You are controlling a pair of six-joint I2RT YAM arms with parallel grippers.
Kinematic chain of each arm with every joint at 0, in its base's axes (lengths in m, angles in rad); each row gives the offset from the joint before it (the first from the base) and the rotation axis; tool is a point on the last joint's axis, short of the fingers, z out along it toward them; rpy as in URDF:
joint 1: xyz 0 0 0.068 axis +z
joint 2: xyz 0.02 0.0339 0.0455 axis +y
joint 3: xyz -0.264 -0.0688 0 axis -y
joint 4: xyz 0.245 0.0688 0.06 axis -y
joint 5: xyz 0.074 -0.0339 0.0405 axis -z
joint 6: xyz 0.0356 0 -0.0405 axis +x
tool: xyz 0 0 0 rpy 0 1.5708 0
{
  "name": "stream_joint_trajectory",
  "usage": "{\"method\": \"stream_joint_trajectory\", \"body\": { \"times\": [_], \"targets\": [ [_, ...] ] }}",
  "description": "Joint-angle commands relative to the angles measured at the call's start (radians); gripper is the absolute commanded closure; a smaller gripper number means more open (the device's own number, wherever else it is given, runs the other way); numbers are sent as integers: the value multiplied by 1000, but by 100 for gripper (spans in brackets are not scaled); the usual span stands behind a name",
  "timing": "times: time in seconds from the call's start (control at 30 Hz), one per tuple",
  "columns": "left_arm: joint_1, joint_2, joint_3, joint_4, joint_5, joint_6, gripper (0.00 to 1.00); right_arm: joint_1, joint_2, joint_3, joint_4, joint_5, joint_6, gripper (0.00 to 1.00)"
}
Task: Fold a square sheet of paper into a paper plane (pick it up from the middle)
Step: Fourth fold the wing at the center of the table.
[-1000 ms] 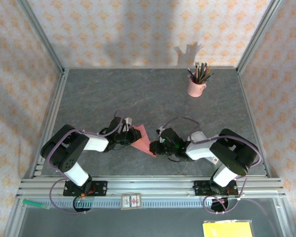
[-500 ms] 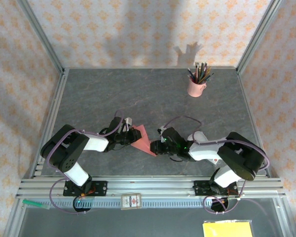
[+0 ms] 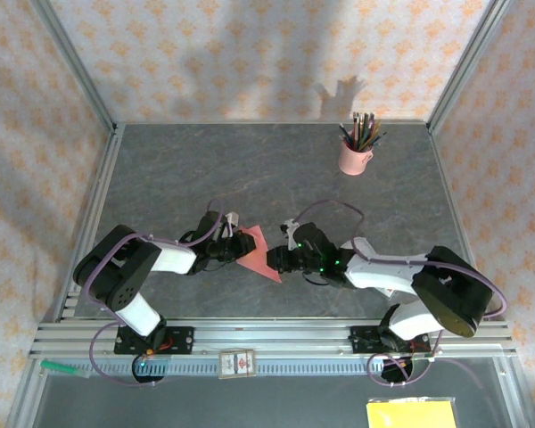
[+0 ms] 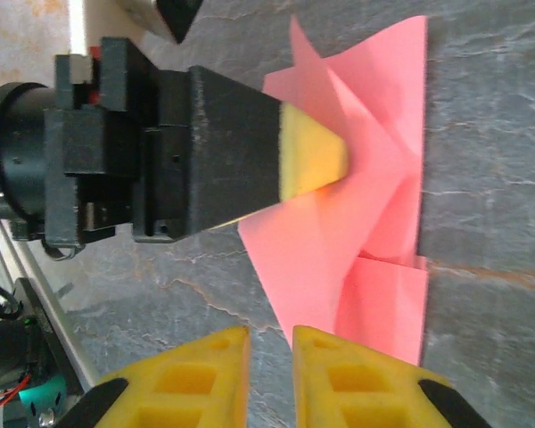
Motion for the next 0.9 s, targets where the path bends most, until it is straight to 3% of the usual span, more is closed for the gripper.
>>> {"method": "stream_joint_trajectory", "body": {
  "times": [0.0,0.43,0.87],
  "targets": [
    [18,17,-21,-95,-60,32,81,34,43,49,-1,-29,-43,82],
    [17,6,-18,-110,-60,39,81,25,174,101,-82,-6,-97,86],
    [17,17,-5,-115,-57,42,81,3,196,85,-90,-17,-110,86]
  ]
}}
